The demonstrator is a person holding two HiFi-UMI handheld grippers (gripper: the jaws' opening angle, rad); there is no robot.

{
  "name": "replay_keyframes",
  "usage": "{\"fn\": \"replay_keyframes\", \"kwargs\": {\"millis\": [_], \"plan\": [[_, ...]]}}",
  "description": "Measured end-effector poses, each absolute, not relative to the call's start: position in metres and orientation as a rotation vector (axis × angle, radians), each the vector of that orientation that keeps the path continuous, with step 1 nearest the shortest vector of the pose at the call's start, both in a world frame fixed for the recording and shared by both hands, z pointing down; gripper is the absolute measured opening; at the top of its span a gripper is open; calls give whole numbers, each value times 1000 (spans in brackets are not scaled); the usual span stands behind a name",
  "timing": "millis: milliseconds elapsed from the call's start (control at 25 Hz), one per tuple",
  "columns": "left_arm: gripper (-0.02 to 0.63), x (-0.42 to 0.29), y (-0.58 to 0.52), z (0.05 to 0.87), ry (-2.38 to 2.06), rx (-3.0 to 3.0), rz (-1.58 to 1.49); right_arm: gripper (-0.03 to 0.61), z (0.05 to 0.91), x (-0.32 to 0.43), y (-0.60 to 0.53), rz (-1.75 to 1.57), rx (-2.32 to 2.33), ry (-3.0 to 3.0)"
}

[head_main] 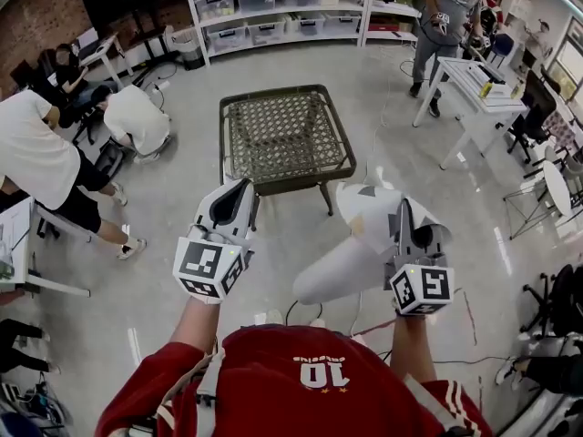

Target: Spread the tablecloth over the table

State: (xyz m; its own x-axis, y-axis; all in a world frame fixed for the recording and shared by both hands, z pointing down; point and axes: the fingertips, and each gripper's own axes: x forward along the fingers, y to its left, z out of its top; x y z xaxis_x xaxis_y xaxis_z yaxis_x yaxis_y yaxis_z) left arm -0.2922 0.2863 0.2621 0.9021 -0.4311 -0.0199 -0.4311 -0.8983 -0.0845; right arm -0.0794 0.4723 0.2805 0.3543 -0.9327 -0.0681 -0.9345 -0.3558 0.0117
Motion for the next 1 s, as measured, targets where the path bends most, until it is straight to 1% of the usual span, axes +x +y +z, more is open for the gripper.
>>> {"fn": "replay_keyframes", "kwargs": {"millis": [480,1000], "plan": [[6,-287,291,263,720,-2976,6,14,273,-68,468,102,-2458,1799],[6,-280,328,277,810,-2943,-54,14,288,-42,494,70,-2385,1850]]}}
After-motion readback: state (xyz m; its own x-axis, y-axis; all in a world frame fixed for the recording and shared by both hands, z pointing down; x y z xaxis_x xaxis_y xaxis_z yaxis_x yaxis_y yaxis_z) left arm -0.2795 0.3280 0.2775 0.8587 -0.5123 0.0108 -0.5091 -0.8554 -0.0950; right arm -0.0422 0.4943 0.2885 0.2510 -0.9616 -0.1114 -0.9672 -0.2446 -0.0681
